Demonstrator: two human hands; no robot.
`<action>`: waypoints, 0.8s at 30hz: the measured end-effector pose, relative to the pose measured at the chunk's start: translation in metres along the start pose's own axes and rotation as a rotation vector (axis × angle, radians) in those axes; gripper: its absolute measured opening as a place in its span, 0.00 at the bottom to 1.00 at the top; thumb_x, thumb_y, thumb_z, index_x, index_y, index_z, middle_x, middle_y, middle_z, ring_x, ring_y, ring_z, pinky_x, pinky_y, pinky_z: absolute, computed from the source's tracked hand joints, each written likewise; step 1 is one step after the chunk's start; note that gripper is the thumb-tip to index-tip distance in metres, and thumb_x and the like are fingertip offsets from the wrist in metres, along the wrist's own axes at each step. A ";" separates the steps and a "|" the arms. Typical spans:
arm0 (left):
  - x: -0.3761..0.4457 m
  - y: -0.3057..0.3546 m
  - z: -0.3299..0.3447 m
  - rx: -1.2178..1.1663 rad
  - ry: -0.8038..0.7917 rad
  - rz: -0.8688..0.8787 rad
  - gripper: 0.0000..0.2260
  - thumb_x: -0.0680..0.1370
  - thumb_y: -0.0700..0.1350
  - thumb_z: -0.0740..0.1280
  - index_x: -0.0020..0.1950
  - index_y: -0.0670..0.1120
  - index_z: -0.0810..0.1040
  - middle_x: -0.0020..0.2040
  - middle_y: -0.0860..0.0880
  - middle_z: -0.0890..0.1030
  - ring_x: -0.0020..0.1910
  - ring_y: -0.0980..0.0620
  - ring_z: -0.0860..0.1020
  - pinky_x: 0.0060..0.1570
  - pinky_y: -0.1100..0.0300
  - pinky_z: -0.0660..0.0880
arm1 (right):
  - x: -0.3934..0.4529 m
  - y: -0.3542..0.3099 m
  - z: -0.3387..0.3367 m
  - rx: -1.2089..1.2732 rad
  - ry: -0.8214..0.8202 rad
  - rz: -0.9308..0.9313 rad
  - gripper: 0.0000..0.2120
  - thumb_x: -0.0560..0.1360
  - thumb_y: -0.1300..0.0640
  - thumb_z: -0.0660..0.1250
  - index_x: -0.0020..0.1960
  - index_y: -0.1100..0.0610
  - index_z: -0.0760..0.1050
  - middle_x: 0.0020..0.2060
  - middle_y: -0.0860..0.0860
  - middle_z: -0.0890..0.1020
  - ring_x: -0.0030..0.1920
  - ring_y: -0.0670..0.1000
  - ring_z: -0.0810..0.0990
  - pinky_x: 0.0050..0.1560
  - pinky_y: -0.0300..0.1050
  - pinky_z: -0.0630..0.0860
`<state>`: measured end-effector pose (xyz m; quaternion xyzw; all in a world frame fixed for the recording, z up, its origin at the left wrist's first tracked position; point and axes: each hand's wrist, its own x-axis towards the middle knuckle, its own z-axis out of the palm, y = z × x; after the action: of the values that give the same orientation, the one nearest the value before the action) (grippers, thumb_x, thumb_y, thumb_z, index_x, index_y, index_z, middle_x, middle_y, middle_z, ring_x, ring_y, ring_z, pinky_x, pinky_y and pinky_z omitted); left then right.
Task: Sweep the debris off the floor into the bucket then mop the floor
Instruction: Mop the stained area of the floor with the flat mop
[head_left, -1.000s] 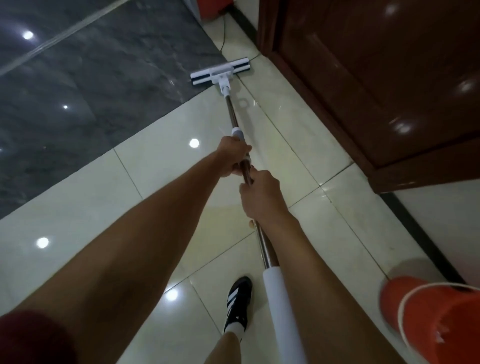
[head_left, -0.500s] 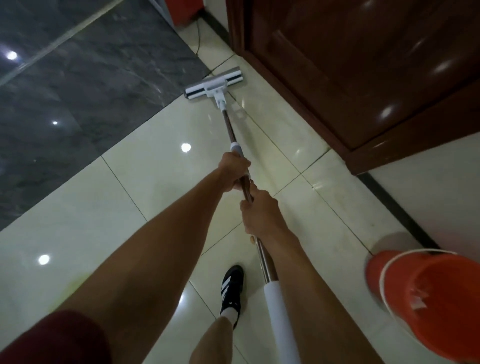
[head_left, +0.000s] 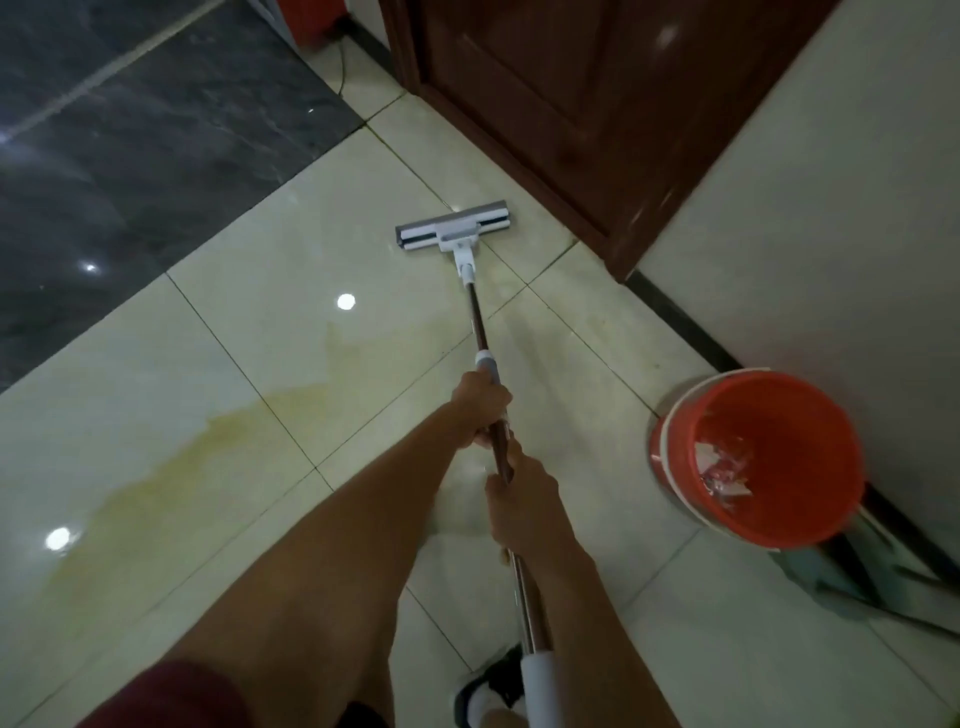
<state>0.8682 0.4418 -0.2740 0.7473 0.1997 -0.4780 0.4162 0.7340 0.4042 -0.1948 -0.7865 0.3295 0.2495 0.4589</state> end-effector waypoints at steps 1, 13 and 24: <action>-0.008 -0.013 0.014 0.007 -0.001 -0.009 0.10 0.81 0.43 0.61 0.59 0.40 0.73 0.54 0.39 0.82 0.46 0.36 0.85 0.45 0.35 0.82 | -0.014 0.015 -0.001 0.014 -0.004 0.014 0.20 0.82 0.57 0.58 0.75 0.55 0.65 0.50 0.54 0.83 0.45 0.53 0.84 0.49 0.47 0.83; -0.048 -0.038 0.061 -0.095 -0.002 -0.010 0.16 0.70 0.42 0.66 0.57 0.42 0.75 0.56 0.37 0.82 0.47 0.37 0.84 0.48 0.36 0.82 | -0.074 0.049 -0.030 0.061 0.020 0.031 0.19 0.84 0.56 0.58 0.74 0.53 0.66 0.49 0.51 0.82 0.43 0.49 0.83 0.44 0.41 0.81; 0.043 0.087 -0.014 -0.021 0.026 0.040 0.03 0.80 0.40 0.68 0.52 0.41 0.76 0.44 0.43 0.79 0.37 0.47 0.81 0.34 0.52 0.81 | 0.060 -0.062 -0.050 -0.054 0.059 -0.029 0.18 0.84 0.54 0.57 0.72 0.56 0.67 0.57 0.54 0.81 0.56 0.53 0.82 0.55 0.45 0.78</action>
<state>0.9559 0.3989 -0.2718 0.7528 0.1952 -0.4580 0.4307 0.8237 0.3649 -0.1792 -0.8102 0.3246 0.2284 0.4313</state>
